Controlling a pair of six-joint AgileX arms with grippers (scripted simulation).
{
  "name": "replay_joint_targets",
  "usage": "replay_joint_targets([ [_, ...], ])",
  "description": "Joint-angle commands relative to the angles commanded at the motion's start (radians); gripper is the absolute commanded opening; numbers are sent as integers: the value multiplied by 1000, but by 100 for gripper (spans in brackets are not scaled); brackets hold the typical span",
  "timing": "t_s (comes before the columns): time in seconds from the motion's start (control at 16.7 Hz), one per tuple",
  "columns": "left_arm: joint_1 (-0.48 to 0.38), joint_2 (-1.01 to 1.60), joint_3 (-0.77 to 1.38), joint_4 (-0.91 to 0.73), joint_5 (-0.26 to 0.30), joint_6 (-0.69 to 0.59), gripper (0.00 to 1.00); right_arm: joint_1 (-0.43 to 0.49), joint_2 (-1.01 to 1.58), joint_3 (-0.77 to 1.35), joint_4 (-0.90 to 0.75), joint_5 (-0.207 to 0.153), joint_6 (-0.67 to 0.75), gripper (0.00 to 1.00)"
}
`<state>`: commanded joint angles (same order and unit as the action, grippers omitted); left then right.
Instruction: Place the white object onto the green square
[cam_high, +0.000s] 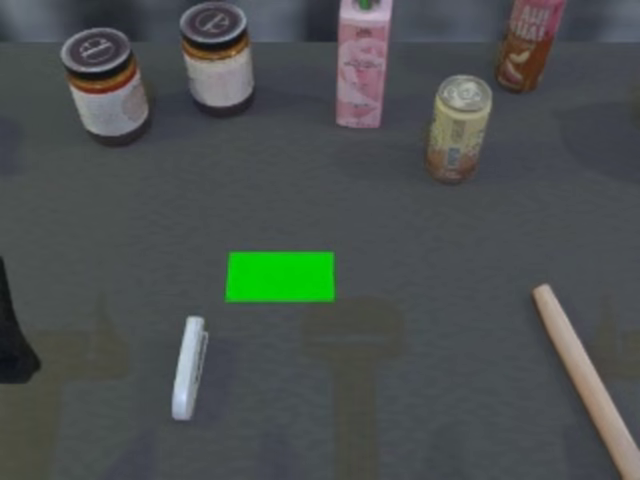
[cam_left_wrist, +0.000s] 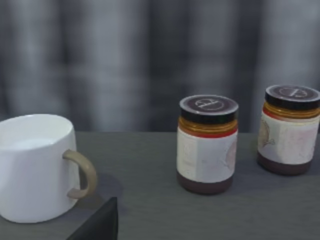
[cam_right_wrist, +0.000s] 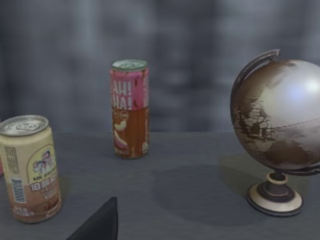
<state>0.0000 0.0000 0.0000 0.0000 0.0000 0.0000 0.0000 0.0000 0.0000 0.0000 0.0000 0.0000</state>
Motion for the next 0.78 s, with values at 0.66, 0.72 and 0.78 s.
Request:
replay_joint_targets([
  [0.66,-130,473,408,-327,1,-108,100,0,0,0,0,0,0,100],
  [0.72,-152,576,481,-387,1,-126,100,0,0,0,0,0,0,100],
  [0.78,-176,685,555,-450,0,-145,100,0,0,0,0,0,0,100],
])
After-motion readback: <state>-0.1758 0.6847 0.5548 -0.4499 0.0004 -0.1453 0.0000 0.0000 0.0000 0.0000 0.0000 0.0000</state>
